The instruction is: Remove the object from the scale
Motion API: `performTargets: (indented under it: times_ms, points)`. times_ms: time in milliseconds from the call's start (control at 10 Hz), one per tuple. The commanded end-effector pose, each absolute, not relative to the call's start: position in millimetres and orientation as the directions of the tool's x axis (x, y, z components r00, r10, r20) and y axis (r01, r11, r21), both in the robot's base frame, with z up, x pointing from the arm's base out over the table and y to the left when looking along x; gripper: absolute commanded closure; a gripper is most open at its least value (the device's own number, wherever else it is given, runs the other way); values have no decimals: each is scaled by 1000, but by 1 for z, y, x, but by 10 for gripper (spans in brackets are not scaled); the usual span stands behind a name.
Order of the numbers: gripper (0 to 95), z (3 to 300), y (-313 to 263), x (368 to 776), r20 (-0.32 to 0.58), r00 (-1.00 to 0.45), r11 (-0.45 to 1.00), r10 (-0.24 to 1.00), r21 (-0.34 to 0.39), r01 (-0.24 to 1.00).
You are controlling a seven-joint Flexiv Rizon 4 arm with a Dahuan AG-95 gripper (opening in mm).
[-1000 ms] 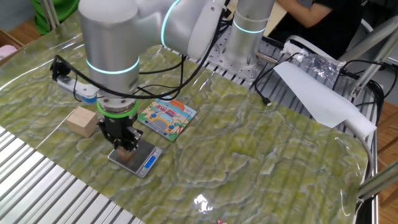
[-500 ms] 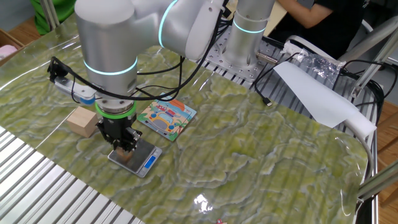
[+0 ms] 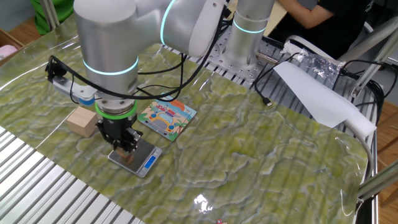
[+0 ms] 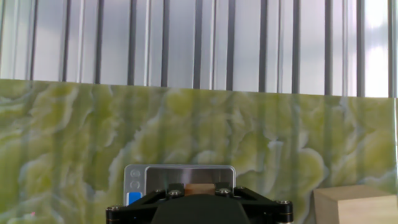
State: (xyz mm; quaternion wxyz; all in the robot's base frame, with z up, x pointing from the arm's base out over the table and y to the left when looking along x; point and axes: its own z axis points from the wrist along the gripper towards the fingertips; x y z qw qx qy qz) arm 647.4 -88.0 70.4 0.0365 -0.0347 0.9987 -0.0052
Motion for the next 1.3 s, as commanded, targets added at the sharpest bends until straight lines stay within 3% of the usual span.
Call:
performTargets:
  times_ms: [100, 300, 500, 1000, 1300]
  points:
    - [950, 85, -80, 647, -67, -996, 998, -58, -18, -57]
    - [950, 115, -57, 638, -54, -998, 999, -38, -16, -37]
    - [950, 125, -37, 616, -56, -998, 1000, -6, -12, -6]
    - [950, 118, 7, 538, -60, -995, 997, 77, -5, 78]
    - [950, 111, 26, 514, -61, -993, 995, 100, 2, 100]
